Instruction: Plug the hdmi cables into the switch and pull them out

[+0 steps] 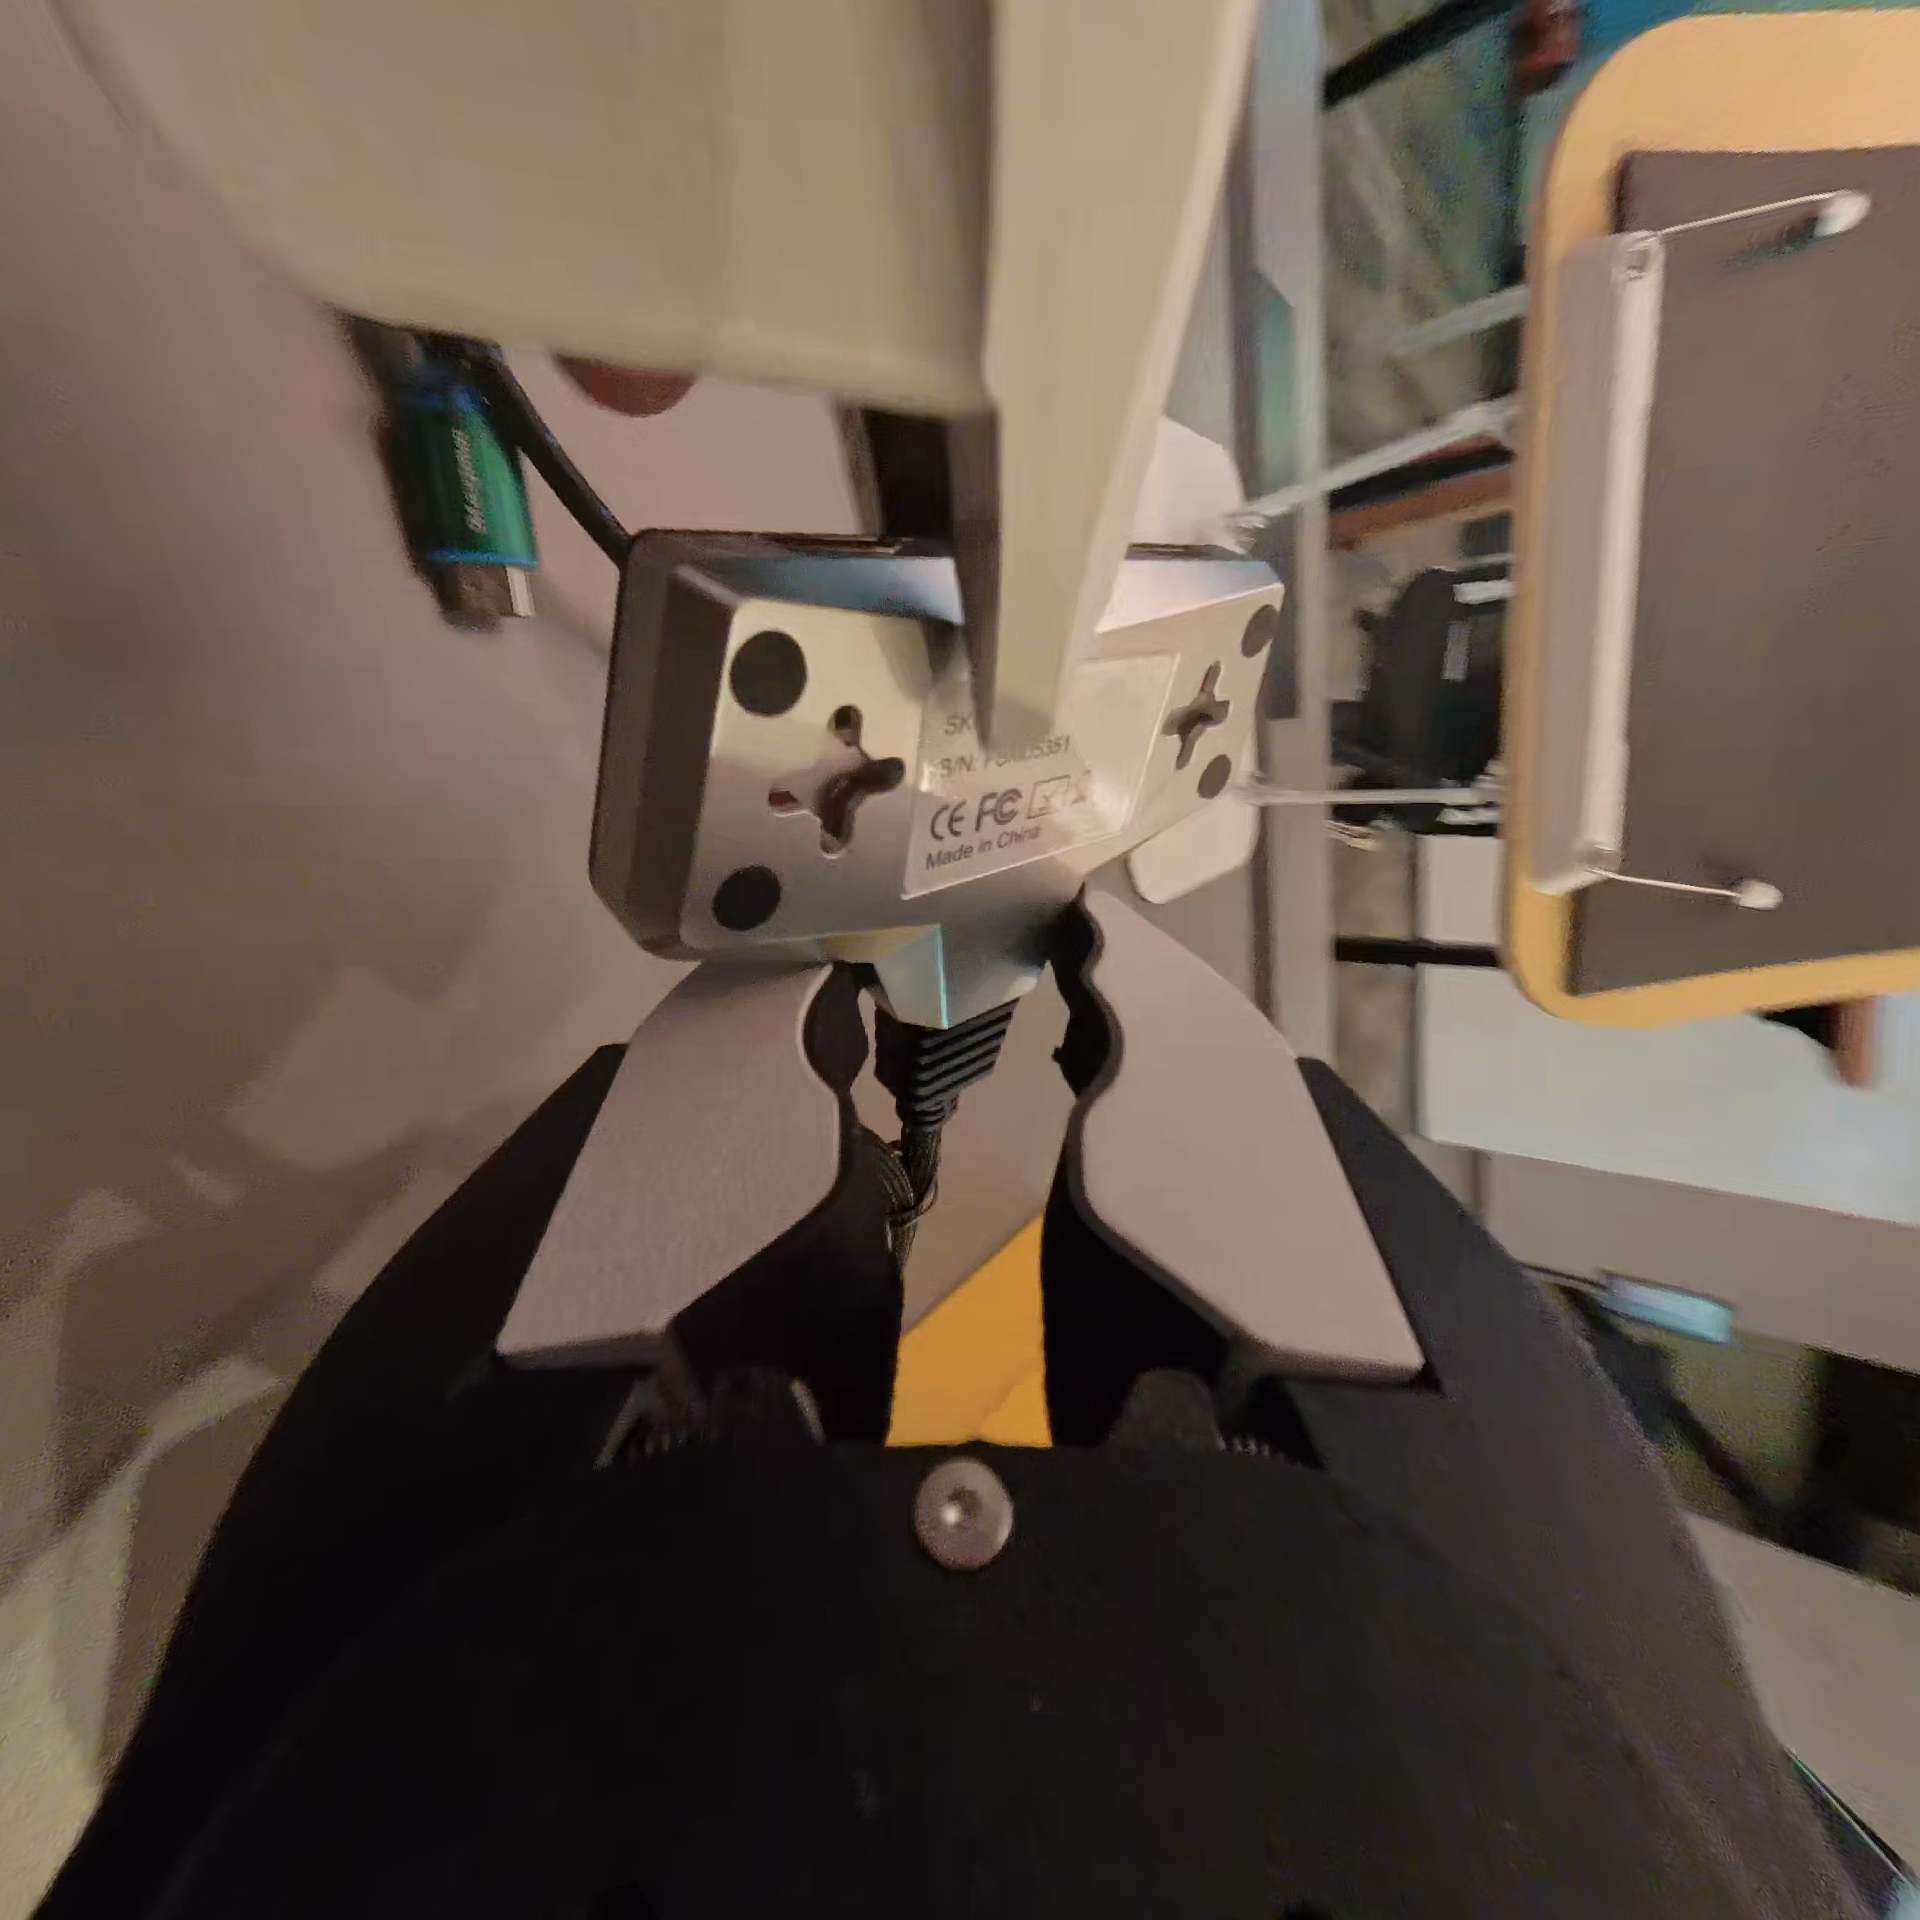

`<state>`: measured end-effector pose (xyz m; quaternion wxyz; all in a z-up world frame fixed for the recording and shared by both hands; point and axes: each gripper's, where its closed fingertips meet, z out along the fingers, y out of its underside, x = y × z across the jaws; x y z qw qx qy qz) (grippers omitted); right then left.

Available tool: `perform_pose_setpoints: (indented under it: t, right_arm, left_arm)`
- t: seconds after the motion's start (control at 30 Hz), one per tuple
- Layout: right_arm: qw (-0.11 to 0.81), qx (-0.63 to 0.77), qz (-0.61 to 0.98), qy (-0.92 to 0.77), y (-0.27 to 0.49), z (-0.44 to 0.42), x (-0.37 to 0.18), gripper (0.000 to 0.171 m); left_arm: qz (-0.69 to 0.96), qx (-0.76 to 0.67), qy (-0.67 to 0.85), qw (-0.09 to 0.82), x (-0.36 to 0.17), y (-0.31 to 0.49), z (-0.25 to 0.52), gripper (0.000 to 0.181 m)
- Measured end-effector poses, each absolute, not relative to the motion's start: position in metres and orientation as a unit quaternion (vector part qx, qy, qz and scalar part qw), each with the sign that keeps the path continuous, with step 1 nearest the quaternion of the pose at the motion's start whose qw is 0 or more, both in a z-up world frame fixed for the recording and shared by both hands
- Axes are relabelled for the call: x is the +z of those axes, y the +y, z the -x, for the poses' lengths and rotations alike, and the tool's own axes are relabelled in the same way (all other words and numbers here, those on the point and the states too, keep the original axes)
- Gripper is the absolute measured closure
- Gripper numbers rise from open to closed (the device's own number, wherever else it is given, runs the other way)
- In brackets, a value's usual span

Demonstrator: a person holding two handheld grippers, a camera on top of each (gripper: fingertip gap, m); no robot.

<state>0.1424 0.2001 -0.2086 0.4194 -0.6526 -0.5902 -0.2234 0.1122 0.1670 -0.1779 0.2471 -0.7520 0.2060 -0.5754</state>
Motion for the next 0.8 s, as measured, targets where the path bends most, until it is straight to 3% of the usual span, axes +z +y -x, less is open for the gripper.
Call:
perform_pose_setpoints:
  t: [0.2,0.33,0.5,0.63,0.7,0.8]
  right_arm:
    - [0.345,-0.113,0.687,-0.629,0.191,-0.151,-0.217,0.137]
    - [0.293,-0.002,0.686,-0.666,0.173,-0.138,-0.219,0.137]
    - [0.251,0.055,0.652,-0.713,0.161,-0.124,-0.216,0.137]
    - [0.251,0.081,0.626,-0.734,0.155,-0.111,-0.21,0.136]
    - [0.256,0.071,0.631,-0.729,0.16,-0.112,-0.208,0.138]
    - [0.265,0.032,0.659,-0.703,0.171,-0.126,-0.193,0.12]
  left_arm:
    - [0.693,-0.443,0.347,0.451,-0.135,0.179,-0.083,0.141]
    - [0.623,-0.263,0.532,0.509,-0.142,0.165,-0.082,0.135]
    - [0.496,-0.085,0.691,0.519,-0.164,0.153,-0.09,0.134]
    - [0.443,0.006,0.726,0.526,-0.174,0.159,-0.096,0.153]
    - [0.452,0.02,0.722,0.524,-0.174,0.165,-0.095,0.154]
    - [0.468,0.006,0.713,0.523,-0.179,0.17,-0.092,0.155]
